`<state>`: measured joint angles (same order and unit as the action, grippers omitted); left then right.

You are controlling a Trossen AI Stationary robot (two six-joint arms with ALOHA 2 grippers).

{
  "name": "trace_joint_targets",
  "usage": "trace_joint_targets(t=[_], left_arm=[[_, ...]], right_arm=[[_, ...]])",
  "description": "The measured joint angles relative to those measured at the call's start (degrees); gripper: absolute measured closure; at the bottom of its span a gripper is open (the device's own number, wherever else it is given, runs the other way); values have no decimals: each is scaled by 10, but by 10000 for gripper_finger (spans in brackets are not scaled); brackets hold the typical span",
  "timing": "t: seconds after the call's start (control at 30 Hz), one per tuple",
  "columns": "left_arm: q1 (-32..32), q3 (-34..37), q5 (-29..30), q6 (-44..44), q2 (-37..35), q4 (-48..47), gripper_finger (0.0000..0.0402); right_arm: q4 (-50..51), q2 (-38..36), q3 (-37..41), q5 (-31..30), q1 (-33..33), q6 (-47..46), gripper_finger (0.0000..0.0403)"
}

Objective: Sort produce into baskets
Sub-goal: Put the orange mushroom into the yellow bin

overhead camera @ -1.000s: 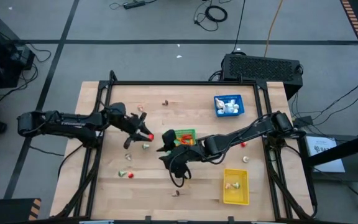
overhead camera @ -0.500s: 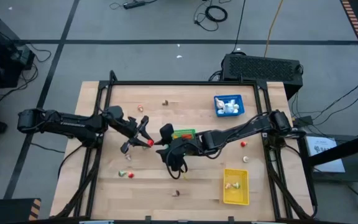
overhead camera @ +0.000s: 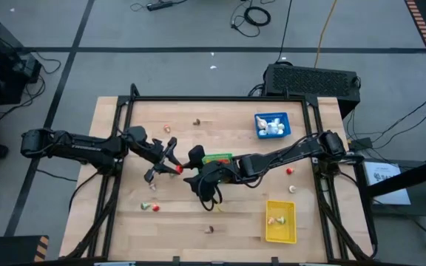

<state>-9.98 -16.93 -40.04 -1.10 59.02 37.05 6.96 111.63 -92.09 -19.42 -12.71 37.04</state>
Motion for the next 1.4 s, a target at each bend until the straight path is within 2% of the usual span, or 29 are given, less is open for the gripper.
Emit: trace_joint_targets(t=[0.2, 0.7, 0.9, 1.17, 1.27, 1.4], left_arm=[[0, 0, 49, -24, 0, 4, 290], [0, 0, 43, -15, 0, -1, 290], [0, 0, 44, -15, 0, -1, 290], [0, 0, 61, -15, 0, 1, 288], [1, 0, 61, -14, 0, 0, 272], [11, 0, 67, -5, 0, 1, 228]], right_arm=[[-4, 0, 0, 0, 12, 3, 172], [-24, 18, 0, -1, 26, 29, 177], [-22, 17, 0, 0, 28, 29, 212], [-20, 17, 0, 0, 29, 30, 280], [-17, 17, 0, 0, 29, 28, 302], [-18, 17, 0, 3, 26, 27, 317]])
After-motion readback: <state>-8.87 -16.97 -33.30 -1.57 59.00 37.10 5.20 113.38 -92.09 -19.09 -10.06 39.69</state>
